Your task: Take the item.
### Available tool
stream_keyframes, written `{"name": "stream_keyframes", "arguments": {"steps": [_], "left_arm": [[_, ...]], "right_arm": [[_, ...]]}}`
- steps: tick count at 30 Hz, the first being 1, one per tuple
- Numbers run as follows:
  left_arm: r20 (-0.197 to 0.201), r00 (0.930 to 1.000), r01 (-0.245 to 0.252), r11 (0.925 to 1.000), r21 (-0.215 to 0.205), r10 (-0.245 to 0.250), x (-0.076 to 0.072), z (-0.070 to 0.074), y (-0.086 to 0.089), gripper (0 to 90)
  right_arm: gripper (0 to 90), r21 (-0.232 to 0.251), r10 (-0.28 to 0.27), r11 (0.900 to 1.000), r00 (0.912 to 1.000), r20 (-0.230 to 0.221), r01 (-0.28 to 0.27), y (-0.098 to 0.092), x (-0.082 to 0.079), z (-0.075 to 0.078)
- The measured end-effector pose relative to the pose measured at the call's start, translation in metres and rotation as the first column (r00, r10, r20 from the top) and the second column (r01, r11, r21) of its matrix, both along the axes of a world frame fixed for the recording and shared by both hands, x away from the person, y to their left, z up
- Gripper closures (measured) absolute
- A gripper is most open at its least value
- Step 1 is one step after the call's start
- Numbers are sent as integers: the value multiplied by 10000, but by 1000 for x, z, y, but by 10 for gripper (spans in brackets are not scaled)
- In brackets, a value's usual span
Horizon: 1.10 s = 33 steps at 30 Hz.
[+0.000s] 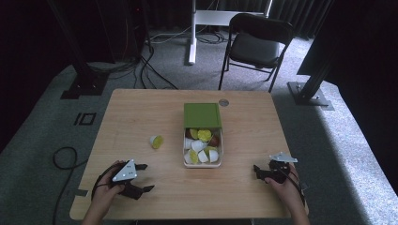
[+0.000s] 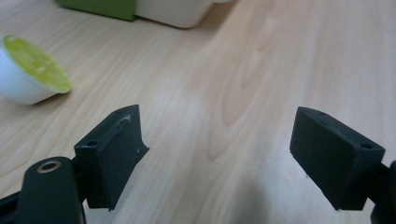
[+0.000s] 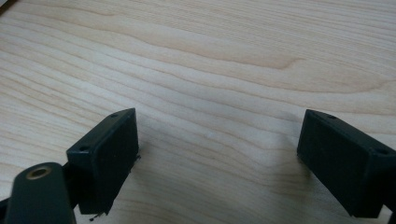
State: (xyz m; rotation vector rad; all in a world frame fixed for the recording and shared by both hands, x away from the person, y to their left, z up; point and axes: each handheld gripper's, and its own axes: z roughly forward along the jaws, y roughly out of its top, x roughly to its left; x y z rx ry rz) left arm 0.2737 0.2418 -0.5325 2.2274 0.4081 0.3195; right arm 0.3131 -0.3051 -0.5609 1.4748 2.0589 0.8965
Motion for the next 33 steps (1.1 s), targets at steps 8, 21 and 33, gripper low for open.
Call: {"name": "stream_keyframes", "arguments": {"steps": [8, 21, 33], "left_arm": [[-91, 9975, 693, 9975, -132, -694, -7, -5, 12, 183], [-632, 9945, 843, 9963, 163, -831, -5, -17, 28, 183], [-961, 9952, 231, 9968, 759, -157, -2, -22, 34, 183]], "right_arm": [[123, 1, 0, 10000, 10000, -2, 0, 0, 0, 0], [123, 2, -2, 10000, 10000, 1, 2, 0, 0, 0], [123, 2, -4, 10000, 10000, -4, 4, 0, 0, 0]]}}
